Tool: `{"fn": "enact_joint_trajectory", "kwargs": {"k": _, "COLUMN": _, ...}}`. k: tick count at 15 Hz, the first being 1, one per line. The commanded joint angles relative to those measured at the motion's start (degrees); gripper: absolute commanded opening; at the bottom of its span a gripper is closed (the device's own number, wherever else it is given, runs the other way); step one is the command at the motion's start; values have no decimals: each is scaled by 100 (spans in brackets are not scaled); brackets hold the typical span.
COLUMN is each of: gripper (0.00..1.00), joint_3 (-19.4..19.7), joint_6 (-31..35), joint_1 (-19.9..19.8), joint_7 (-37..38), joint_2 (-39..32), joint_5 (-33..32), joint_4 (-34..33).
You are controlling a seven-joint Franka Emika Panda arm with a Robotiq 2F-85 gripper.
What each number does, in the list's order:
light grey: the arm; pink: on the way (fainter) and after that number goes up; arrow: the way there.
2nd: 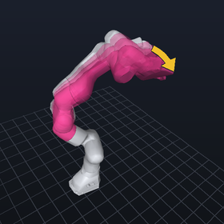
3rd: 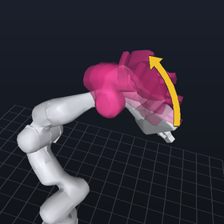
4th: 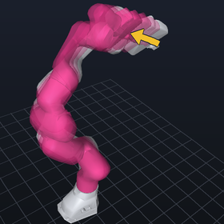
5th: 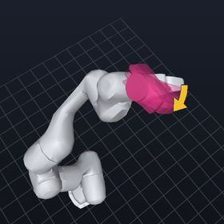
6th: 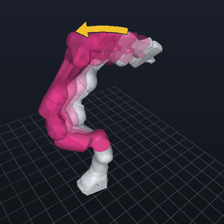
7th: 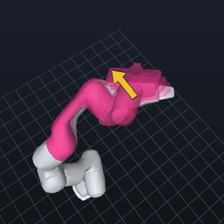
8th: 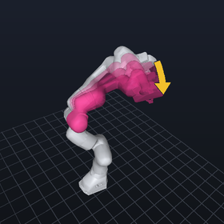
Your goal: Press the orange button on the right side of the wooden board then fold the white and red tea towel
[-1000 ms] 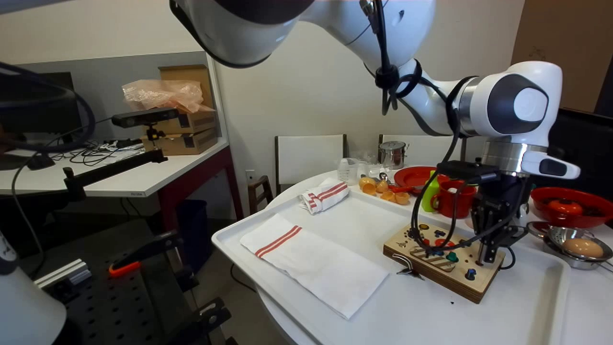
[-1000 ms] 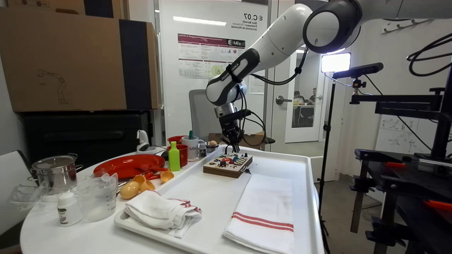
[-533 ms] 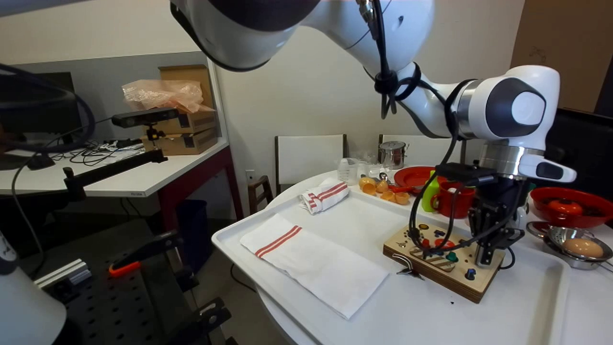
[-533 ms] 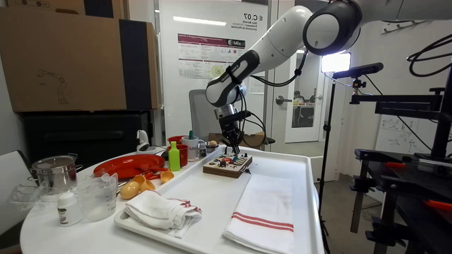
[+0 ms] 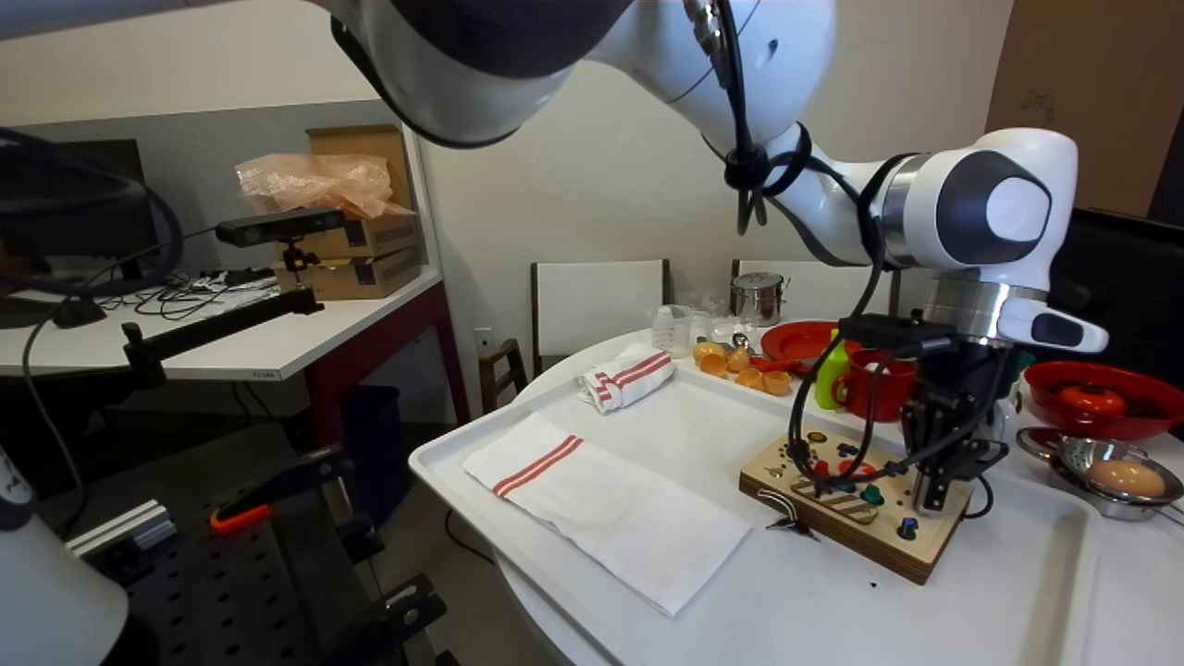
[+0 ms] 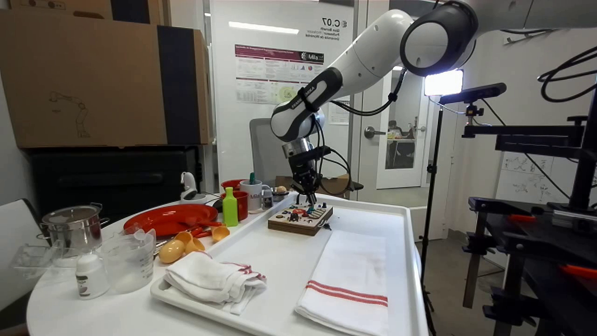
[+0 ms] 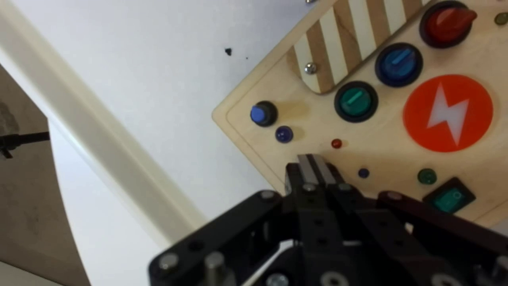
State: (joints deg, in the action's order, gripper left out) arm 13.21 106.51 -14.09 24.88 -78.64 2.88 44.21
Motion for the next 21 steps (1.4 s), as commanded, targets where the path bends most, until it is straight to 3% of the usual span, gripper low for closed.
{"fn": "enact_joint_trajectory", "kwargs": {"k": 1, "gripper": 0, "joint_3": -16, "joint_6": -205, "joint_1": -9, "joint_7": 93, "joint_2": -203, "joint_5": 20, "joint_4": -335}}
{"fn": "enact_joint_trajectory", "kwargs": {"k": 21, "gripper": 0, "joint_3": 9, "joint_6": -302, "joint_1": -3, "joint_7": 167, "joint_2": -236, "joint_5": 7, "joint_4": -651}}
